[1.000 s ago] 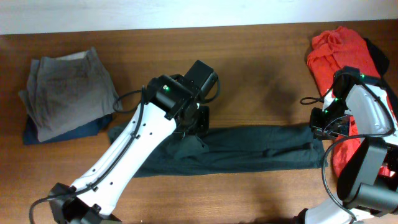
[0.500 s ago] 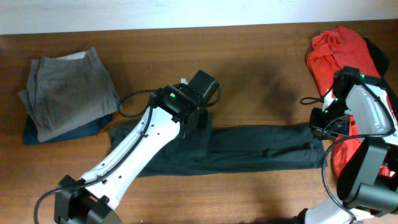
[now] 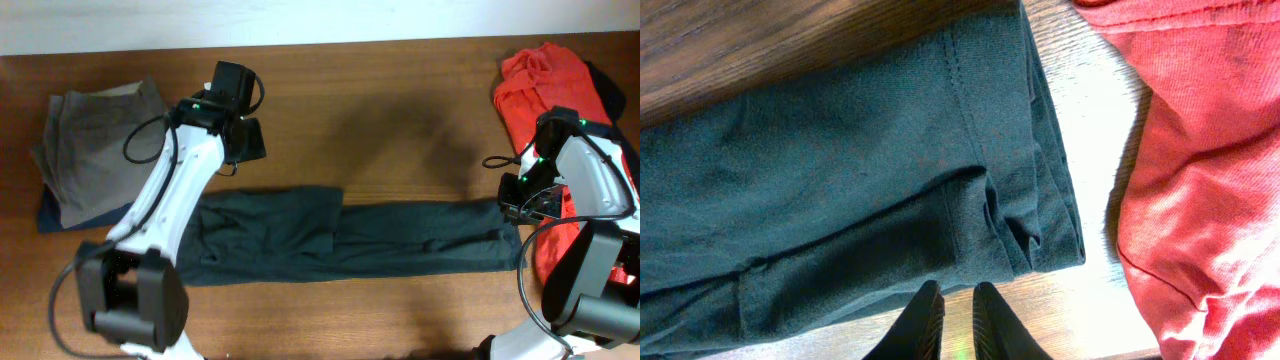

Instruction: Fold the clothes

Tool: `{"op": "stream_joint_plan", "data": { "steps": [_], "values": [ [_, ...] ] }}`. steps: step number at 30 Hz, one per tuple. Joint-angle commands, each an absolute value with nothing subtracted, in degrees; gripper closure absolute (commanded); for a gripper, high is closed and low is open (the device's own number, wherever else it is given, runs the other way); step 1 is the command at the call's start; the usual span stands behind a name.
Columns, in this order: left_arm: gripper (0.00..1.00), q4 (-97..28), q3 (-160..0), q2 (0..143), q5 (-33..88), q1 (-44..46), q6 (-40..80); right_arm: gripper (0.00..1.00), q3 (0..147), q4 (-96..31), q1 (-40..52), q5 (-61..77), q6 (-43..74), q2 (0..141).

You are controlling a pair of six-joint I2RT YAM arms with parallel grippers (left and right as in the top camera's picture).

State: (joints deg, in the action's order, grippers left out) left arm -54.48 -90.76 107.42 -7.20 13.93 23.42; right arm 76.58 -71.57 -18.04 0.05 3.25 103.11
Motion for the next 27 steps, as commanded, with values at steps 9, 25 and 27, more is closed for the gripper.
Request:
{"op": "stream_joint_plan", "data": {
  "steps": [9,25,27],
  "values": [
    [0.40,-57.1,-91.5,123.0,-0.3,12.6,16.2,0.83,76.2,-71.5,-18.4,0.4,3.7,102.4],
    [1.00,-63.9,-93.8,124.3,-0.4,12.6,13.3,0.83,76.2,-71.5,-18.4,0.4,3.7,102.4],
    [1.00,-66.2,-95.9,123.1,-0.6,12.6,13.4,0.84,76.2,-71.5,-18.4,0.4,3.7,102.4]
  ]
}}
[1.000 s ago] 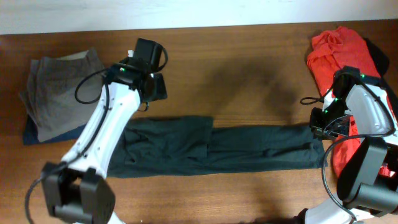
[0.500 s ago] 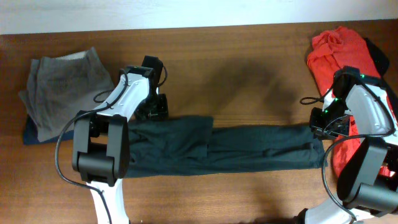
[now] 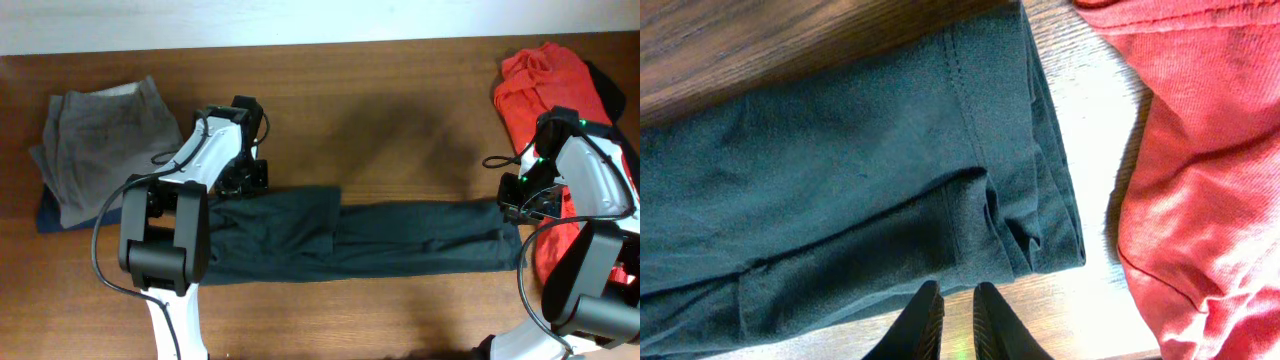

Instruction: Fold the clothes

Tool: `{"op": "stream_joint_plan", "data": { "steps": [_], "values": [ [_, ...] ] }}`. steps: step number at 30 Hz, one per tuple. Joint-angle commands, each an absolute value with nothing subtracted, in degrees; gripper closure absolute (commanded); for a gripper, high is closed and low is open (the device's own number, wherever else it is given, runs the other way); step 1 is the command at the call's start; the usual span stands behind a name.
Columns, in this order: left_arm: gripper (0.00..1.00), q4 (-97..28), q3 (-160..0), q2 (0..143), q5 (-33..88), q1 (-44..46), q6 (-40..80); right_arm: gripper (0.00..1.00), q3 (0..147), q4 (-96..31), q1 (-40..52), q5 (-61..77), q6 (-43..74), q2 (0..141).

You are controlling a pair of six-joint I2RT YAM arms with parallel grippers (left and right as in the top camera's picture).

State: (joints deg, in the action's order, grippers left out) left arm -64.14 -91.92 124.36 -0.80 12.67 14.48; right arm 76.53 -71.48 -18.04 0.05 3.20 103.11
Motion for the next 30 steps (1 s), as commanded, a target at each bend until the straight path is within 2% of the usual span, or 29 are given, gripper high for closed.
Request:
{"op": "stream_joint_plan", "data": {
  "steps": [1,6,15,24,26,27,28,30],
  "values": [
    [1.00,-67.7,-97.3,122.0,-1.7,12.6,13.4,0.83,76.2,-71.5,-18.4,0.4,3.7,102.4],
    [1.00,-72.8,-100.5,116.5,-4.5,12.6,13.4,0.84,76.2,-71.5,-18.4,0.4,3.7,102.4],
    [1.00,-84.5,-96.0,116.3,-4.3,13.0,16.0,0.84,76.2,-71.3,-18.4,0.4,3.7,102.4],
    [0.99,-81.0,-82.0,116.3,-4.3,13.9,17.3,0.83,76.2,-71.1,-18.4,0.4,3.7,102.4],
    [0.96,-78.3,-79.2,116.3,-4.3,13.9,17.3,0.83,76.2,-71.1,-18.4,0.4,3.7,102.4],
    [0.86,-76.0,-76.9,116.3,-4.3,13.9,17.3,0.84,76.2,-71.1,-18.4,0.4,3.7,102.4],
    [0.83,-75.1,-75.9,116.3,-4.3,13.9,17.3,0.84,76.2,-71.1,-18.4,0.4,3.7,102.4],
    [0.82,-73.5,-74.1,116.3,-4.3,13.9,17.3,0.84,76.2,-71.1,-18.4,0.4,3.7,102.4]
  ]
}}
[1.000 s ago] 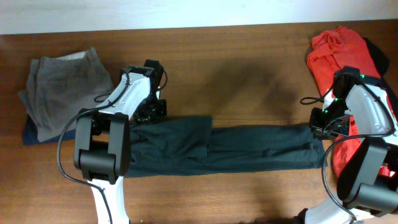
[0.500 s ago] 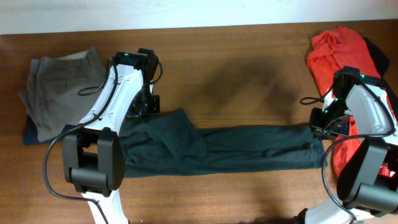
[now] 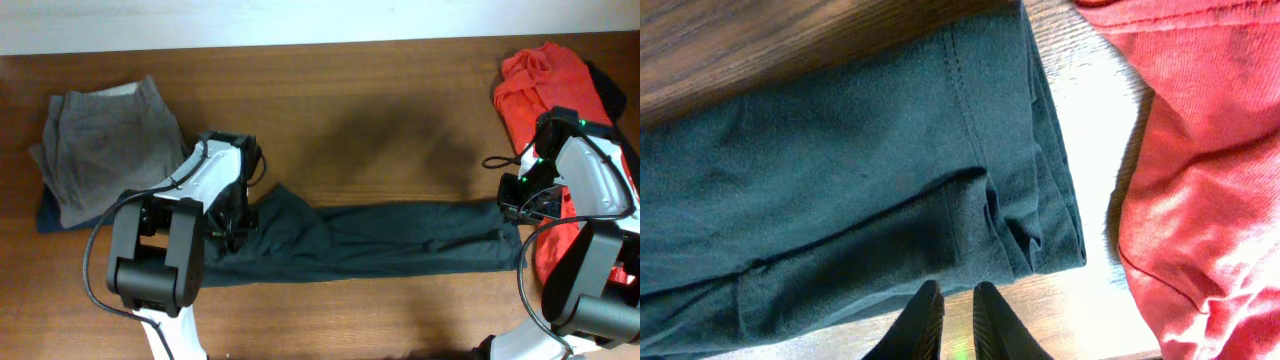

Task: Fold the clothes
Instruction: 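Lift the strip's left end up and away with the left gripper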

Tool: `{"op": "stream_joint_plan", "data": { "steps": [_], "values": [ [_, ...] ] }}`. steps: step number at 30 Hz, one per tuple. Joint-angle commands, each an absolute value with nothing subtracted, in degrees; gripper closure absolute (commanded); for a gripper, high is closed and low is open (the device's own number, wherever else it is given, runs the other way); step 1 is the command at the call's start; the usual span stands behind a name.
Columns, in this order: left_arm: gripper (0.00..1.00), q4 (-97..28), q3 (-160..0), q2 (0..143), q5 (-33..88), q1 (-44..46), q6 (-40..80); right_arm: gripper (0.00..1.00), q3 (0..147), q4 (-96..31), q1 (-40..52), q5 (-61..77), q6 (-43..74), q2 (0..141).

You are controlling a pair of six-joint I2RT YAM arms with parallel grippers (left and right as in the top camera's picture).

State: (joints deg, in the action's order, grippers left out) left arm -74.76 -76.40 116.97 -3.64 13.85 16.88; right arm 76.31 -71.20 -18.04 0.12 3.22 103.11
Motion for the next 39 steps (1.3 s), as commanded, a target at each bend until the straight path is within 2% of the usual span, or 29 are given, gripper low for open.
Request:
{"op": "stream_joint_plan", "data": {
  "steps": [1,7,12,17,20,25,30,39],
  "values": [
    [0.82,-72.9,-74.0,116.3,-4.4,13.9,17.3,0.83,76.2,-71.1,-18.4,0.4,3.7,102.4],
    [0.82,-68.4,-74.0,116.3,-4.6,13.9,17.3,0.84,76.2,-71.3,-18.4,0.4,3.7,102.4],
    [0.81,-62.2,-74.0,116.3,-9.5,13.8,18.4,0.84,76.2,-71.6,-18.4,0.4,3.7,102.4],
    [0.81,-65.6,-81.1,114.5,-9.3,13.8,18.4,0.84,76.2,-71.5,-18.4,0.4,3.7,102.4],
    [0.50,-66.0,-87.0,111.5,-9.1,13.8,18.4,0.84,76.2,-71.5,-18.4,0.4,3.7,102.4],
    [0.44,-60.4,-89.1,111.2,-4.3,13.9,18.4,0.83,76.2,-71.5,-18.4,0.4,3.7,102.4],
    [0.42,-54.1,-88.9,115.5,2.6,14.5,18.3,0.83,76.2,-71.5,-18.4,0.4,3.7,102.4],
    [0.39,-46.7,-88.9,123.1,7.6,16.4,16.2,0.83,76.2,-71.5,-18.4,0.4,3.7,102.4]
  ]
}}
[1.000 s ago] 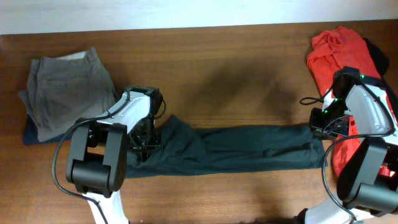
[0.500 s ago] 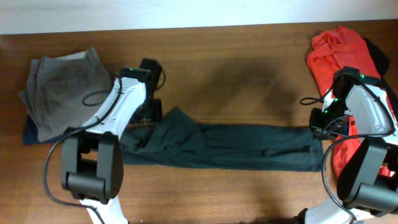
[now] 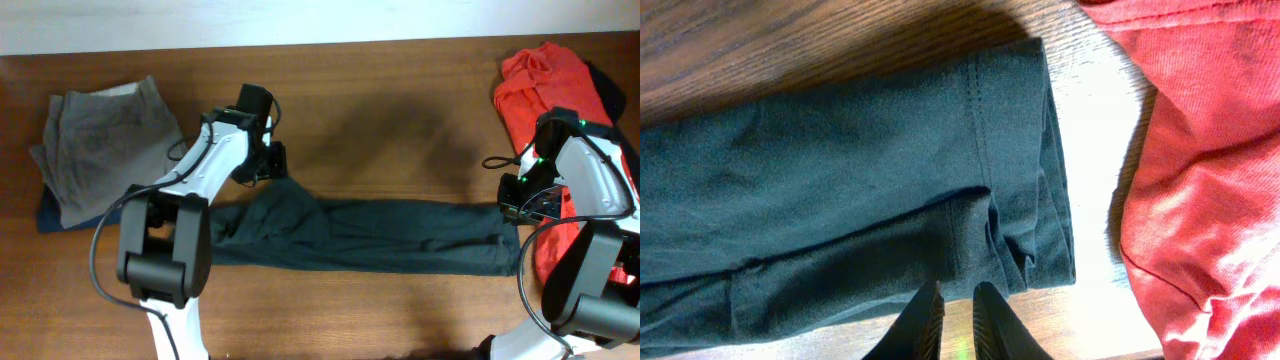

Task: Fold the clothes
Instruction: 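Lift the strip's left end up and away with the left gripper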

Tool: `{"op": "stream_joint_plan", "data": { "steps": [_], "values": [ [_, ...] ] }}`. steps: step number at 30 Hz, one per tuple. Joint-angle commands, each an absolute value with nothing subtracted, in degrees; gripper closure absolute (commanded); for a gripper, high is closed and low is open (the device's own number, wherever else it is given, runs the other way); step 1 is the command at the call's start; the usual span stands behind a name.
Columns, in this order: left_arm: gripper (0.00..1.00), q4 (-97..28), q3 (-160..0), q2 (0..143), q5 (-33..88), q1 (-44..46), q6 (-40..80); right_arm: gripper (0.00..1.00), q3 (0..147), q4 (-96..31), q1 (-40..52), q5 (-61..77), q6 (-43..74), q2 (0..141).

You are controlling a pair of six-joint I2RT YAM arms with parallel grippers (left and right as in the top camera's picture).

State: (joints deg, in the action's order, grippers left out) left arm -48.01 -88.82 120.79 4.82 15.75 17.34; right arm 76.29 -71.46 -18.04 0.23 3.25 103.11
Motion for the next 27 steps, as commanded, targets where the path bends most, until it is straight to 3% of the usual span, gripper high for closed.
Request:
{"op": "stream_joint_plan", "data": {
  "steps": [1,4,5,6,10,16,21,27],
  "values": [
    [0.39,-46.1,-88.9,123.7,7.6,16.7,16.2,0.83,76.2,-71.5,-18.4,0.4,3.7,102.4],
    [0.42,-45.2,-88.9,124.8,7.6,17.2,16.2,0.83,76.2,-71.5,-18.4,0.8,3.7,102.4],
    [0.49,-45.2,-88.9,125.3,7.6,17.3,16.2,0.83,76.2,-71.5,-18.4,0.8,3.7,102.4],
    [0.65,-45.2,-88.9,125.8,7.7,17.4,16.2,0.83,76.2,-71.5,-18.4,0.8,3.7,102.4],
    [1.00,-45.2,-89.0,126.0,7.8,17.5,16.2,0.83,76.2,-71.5,-18.4,0.8,3.7,102.4],
    [1.00,-50.8,-93.4,125.6,7.7,17.1,14.4,0.84,76.2,-71.5,-18.4,0.8,3.7,102.4],
    [1.00,-60.6,-107.9,122.8,7.7,16.8,11.9,0.84,76.2,-71.5,-18.4,0.8,3.7,102.4],
    [1.00,-62.8,-112.5,119.2,7.5,16.6,11.9,0.83,76.2,-71.5,-18.4,0.8,3.7,102.4]
  ]
}}
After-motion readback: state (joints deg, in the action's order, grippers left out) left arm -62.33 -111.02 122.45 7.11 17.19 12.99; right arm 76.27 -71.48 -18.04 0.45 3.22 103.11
